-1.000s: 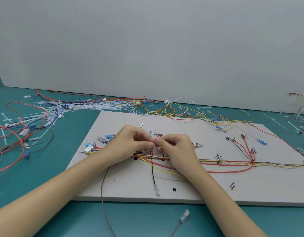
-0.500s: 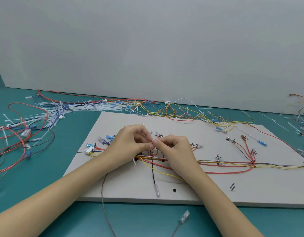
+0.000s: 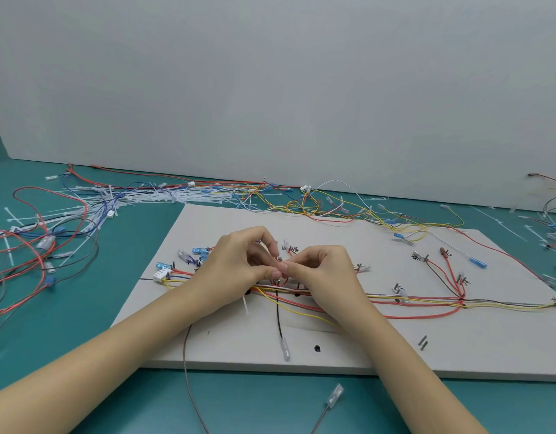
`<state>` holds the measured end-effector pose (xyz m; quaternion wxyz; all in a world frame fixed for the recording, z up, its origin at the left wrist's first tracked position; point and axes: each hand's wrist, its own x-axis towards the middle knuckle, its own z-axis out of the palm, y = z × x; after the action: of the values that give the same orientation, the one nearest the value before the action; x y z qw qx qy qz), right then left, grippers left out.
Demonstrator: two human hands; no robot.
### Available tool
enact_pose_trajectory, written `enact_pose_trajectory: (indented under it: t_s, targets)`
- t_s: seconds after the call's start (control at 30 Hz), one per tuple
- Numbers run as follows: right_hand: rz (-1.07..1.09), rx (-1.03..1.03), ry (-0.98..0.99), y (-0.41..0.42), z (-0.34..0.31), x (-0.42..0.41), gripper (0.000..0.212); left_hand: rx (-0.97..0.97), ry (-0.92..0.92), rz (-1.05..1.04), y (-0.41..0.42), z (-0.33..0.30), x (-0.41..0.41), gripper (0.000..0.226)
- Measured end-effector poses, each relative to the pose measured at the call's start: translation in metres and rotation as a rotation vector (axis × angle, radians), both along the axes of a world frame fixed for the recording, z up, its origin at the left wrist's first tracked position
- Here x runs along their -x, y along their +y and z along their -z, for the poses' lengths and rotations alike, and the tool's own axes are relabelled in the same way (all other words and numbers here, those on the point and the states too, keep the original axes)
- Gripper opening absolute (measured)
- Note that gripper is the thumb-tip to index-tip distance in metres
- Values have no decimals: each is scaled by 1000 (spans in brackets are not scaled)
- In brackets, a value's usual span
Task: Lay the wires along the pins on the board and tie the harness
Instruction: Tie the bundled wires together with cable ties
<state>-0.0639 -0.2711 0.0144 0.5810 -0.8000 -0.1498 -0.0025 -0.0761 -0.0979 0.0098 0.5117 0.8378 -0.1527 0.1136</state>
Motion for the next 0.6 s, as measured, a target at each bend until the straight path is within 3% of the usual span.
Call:
enact_pose_trajectory:
  t_s: [0.2, 0.4, 0.6]
  targets:
    - [8, 37, -37, 2, 2, -1, 23, 61, 6, 31, -1, 0, -1, 24]
    - [40, 200, -116, 5, 2, -2, 20, 41, 26, 29, -2, 0, -2, 12]
    - [38, 277, -122, 1, -2, -6, 18, -116, -34, -39, -3, -1, -3, 4]
